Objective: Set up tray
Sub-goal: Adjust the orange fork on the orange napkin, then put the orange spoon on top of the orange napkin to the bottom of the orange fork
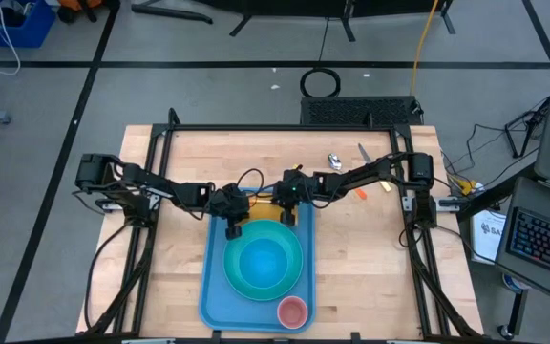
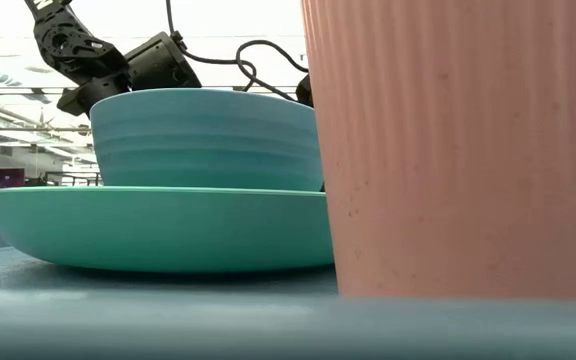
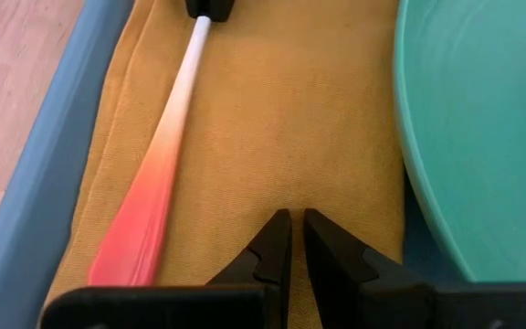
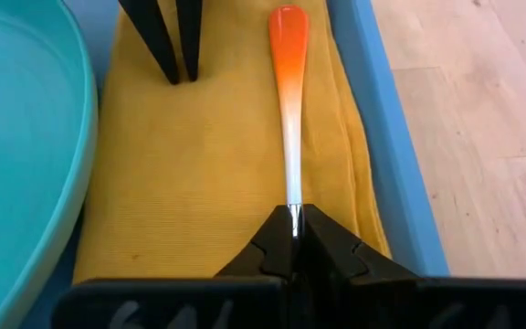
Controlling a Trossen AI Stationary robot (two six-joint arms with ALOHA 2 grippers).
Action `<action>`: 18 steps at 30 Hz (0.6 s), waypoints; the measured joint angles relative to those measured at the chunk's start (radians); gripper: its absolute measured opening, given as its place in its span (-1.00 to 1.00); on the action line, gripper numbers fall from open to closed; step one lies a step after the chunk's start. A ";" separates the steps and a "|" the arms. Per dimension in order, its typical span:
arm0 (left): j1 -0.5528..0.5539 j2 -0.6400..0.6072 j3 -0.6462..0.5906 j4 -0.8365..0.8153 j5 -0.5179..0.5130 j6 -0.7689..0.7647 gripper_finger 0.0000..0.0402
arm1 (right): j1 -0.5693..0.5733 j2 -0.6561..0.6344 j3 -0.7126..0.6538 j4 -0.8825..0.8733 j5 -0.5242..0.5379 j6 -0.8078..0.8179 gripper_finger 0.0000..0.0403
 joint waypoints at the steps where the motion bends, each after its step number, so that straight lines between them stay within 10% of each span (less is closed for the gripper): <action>1: 0.000 0.000 0.000 -0.002 0.000 0.005 -0.81 | 0.000 0.000 0.000 -0.002 0.001 0.003 -0.98; 18: 0.000 0.000 0.000 -0.020 0.006 0.009 -0.81 | 0.001 0.000 0.000 0.019 -0.024 -0.012 -0.62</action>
